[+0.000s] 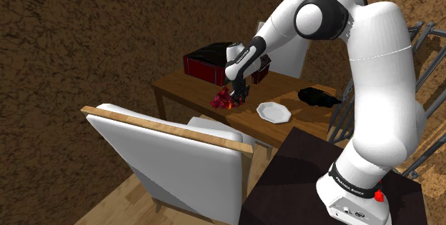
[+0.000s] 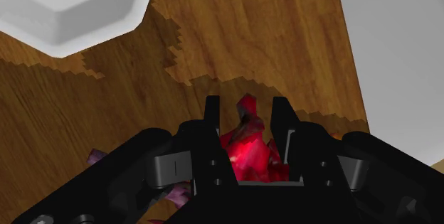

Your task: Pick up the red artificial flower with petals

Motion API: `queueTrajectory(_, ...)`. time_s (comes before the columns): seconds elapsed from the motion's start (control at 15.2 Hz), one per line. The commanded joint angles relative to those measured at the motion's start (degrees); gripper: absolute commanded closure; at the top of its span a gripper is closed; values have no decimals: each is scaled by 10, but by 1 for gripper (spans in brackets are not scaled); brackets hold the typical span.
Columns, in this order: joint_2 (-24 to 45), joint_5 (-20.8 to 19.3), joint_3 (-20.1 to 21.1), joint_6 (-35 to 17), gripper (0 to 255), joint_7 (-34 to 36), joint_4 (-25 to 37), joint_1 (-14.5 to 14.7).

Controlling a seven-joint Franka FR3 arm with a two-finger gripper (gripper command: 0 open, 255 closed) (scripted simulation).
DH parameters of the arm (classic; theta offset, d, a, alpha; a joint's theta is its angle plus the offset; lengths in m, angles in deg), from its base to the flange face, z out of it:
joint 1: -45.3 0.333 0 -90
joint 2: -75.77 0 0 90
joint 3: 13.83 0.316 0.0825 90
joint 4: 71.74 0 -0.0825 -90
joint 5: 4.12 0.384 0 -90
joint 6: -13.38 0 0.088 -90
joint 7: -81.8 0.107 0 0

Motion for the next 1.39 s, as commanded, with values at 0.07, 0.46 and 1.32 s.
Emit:
queueTrajectory(0.07, 0, 0, 0, 0, 255, 0, 0, 0)
queueTrajectory(0.46, -12, 0, 0, 11, 255, -2, -1, 0)
queueTrajectory(1.32, -82, 2, 0, 85, 255, -13, 4, 2)
